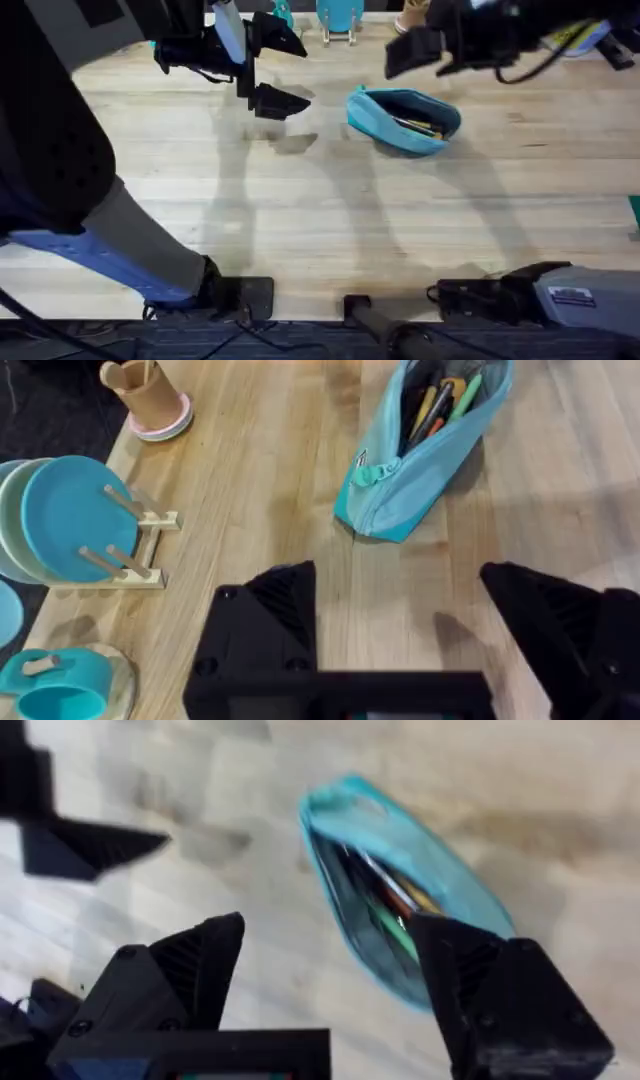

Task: Unzip the bag, pick up the pens from the table one at a time and place them inside, then zip the bag closed.

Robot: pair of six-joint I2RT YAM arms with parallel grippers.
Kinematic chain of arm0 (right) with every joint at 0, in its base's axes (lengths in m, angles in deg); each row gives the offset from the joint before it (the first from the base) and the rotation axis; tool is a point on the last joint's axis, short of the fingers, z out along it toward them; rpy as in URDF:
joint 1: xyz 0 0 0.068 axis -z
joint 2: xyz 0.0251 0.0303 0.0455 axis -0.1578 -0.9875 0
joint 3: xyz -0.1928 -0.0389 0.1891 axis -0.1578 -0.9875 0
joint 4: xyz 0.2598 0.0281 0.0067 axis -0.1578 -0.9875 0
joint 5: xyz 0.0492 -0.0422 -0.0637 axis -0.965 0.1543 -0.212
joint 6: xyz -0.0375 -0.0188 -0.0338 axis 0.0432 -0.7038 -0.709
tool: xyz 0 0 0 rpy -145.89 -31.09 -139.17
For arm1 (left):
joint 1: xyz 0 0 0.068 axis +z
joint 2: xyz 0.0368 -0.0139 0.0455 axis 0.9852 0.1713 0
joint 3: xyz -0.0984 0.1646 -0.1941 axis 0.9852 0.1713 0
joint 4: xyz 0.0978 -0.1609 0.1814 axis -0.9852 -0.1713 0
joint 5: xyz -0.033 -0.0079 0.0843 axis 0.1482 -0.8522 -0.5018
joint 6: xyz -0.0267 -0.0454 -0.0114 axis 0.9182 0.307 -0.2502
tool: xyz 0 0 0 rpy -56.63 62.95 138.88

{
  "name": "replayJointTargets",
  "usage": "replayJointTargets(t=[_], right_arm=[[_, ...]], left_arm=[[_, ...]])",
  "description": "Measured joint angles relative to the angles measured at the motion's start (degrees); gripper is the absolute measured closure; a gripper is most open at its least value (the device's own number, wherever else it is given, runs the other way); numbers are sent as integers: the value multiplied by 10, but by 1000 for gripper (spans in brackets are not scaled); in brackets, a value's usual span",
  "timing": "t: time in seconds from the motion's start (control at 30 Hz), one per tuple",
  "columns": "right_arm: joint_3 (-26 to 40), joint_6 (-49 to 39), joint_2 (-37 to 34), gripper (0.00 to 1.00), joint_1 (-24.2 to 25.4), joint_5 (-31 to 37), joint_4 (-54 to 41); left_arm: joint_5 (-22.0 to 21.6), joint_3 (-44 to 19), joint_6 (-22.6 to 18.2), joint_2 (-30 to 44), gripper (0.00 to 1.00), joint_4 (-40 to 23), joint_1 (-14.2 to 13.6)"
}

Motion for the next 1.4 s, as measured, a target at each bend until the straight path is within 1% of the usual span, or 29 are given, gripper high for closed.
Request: replayJointTargets(t=[0.2, 0.33, 0.5, 0.73, 0.9, 0.93, 1.03, 1.3, 1.4], right_arm=[[3, 4, -17, 4, -27, -8, 81], [4, 38, -17, 4, -34, -11, 128], [6, 50, -25, 4, -35, -11, 150], [7, 55, -80, 5, -55, -5, 164], [7, 71, -116, 5, -89, 56, 168], [7, 86, -132, 5, -109, 96, 169], [7, 107, -147, 5, -127, 136, 175], [7, 145, -163, 5, -180, 278, 194], [7, 163, -164, 5, -193, 311, 195]], left_arm=[[0, 0, 0, 0, 6, 0, 0], [0, 0, 0, 0, 7, 0, 0], [0, 0, 0, 0, 5, 0, 0], [0, 0, 0, 0, 5, 0, 0], [0, 0, 0, 0, 6, 0, 0], [0, 0, 0, 0, 6, 0, 0], [0, 0, 0, 0, 6, 0, 0], [0, 0, 0, 0, 6, 0, 0], [0, 0, 0, 0, 6, 0, 0]])
